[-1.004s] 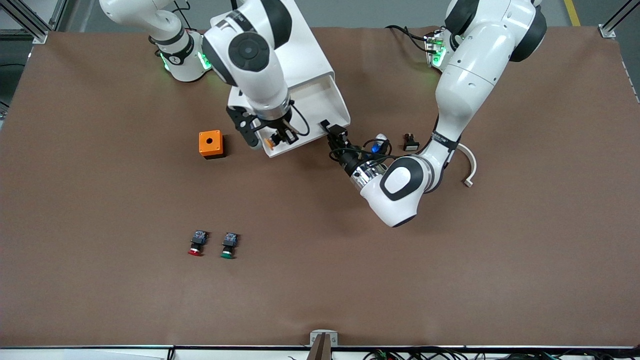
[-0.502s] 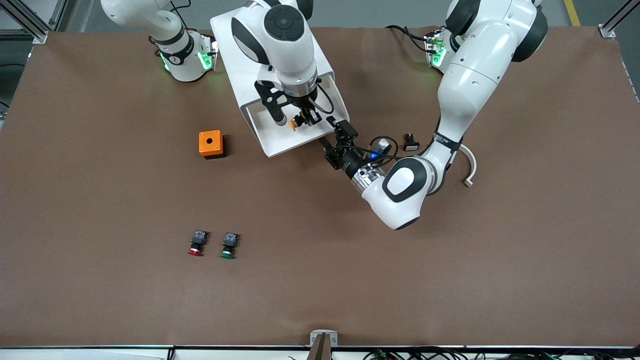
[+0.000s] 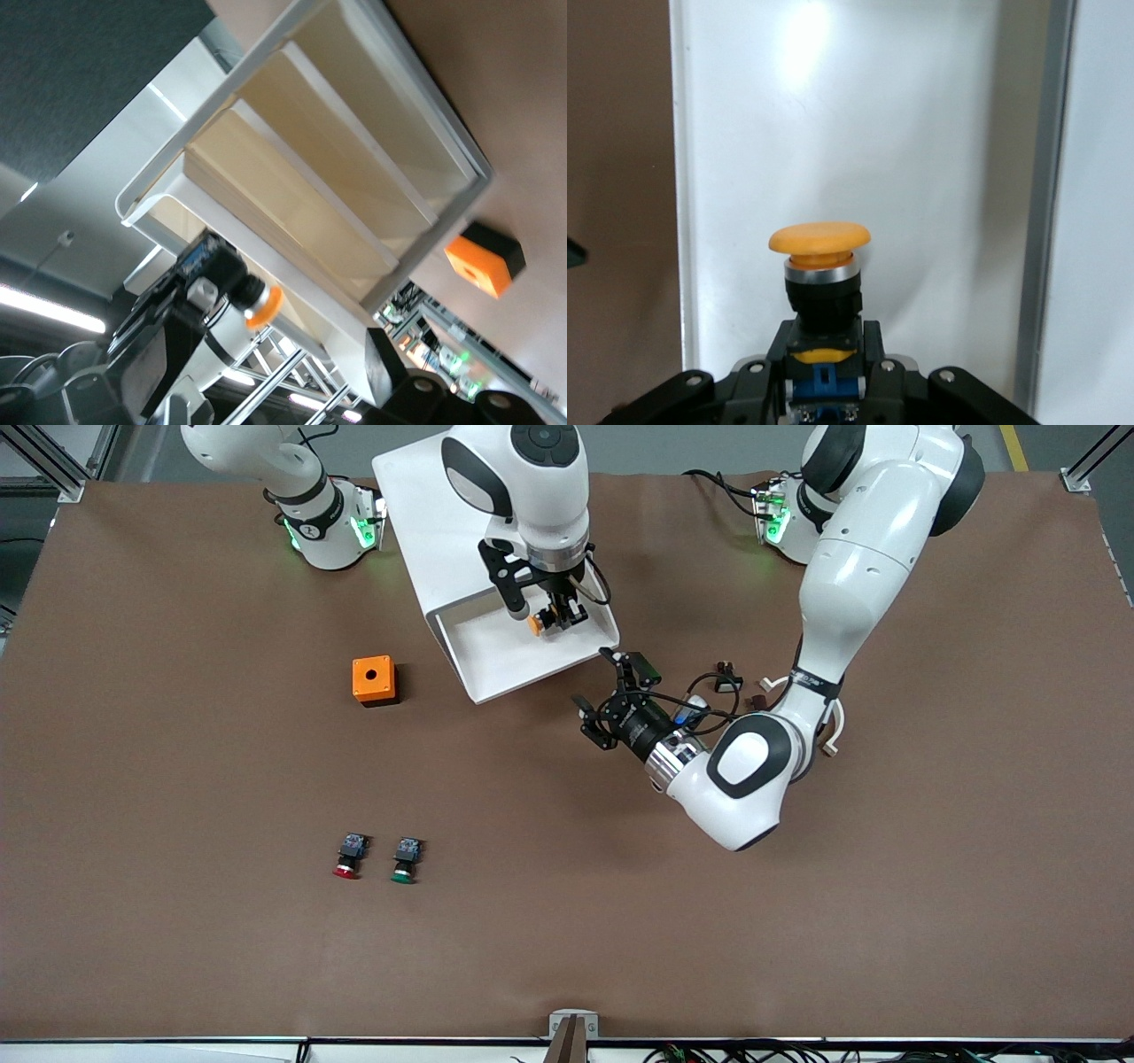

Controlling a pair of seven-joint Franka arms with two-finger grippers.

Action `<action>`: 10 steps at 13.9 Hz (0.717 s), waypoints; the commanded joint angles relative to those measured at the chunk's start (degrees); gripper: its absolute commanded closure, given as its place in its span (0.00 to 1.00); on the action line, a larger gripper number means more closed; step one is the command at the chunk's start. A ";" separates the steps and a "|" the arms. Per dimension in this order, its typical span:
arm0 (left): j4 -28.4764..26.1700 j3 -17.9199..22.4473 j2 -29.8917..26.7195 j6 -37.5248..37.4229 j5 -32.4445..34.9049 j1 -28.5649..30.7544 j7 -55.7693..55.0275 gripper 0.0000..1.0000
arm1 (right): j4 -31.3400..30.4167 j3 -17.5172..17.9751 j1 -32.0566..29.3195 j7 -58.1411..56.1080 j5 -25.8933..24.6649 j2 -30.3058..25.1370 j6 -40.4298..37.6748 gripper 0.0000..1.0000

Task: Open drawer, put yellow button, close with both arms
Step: 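Carry the yellow button over the open drawer with the right gripper, then open the right gripper to drop the button into the drawer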

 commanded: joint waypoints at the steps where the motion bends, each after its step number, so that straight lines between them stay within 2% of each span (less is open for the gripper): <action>1: 1.38 1.72 -0.07 -0.01 -0.38 -0.05 7.56 0.01 | -0.07 -0.69 1.26 2.55 -1.15 0.89 1.32 1.00; 2: 1.82 1.90 -0.25 -0.01 -0.20 0.03 10.11 0.01 | 0.10 -0.69 1.18 2.55 -1.07 0.89 1.32 0.89; 3: 2.08 2.86 -0.86 0.08 -0.20 -0.05 12.66 0.01 | 0.10 -0.69 1.00 2.29 -1.07 0.89 1.15 0.53; 4: 2.09 4.09 -1.30 0.08 -0.12 -0.49 15.82 0.01 | 0.19 -0.69 1.00 2.20 -1.33 0.89 1.15 0.06; 5: 2.09 4.97 -2.26 0.08 0.32 -0.75 18.55 0.01 | 0.37 -0.69 0.91 2.11 -1.77 0.89 1.06 0.00; 8: 2.00 5.33 -4.81 1.13 4.96 -0.84 27.07 0.01 | 3.17 -0.95 -0.48 -1.03 -1.95 0.89 0.71 0.00; 10: 2.00 5.33 -6.48 3.49 9.35 -1.45 32.08 0.01 | 6.15 -1.04 -4.16 -10.41 -1.68 0.71 -2.87 0.00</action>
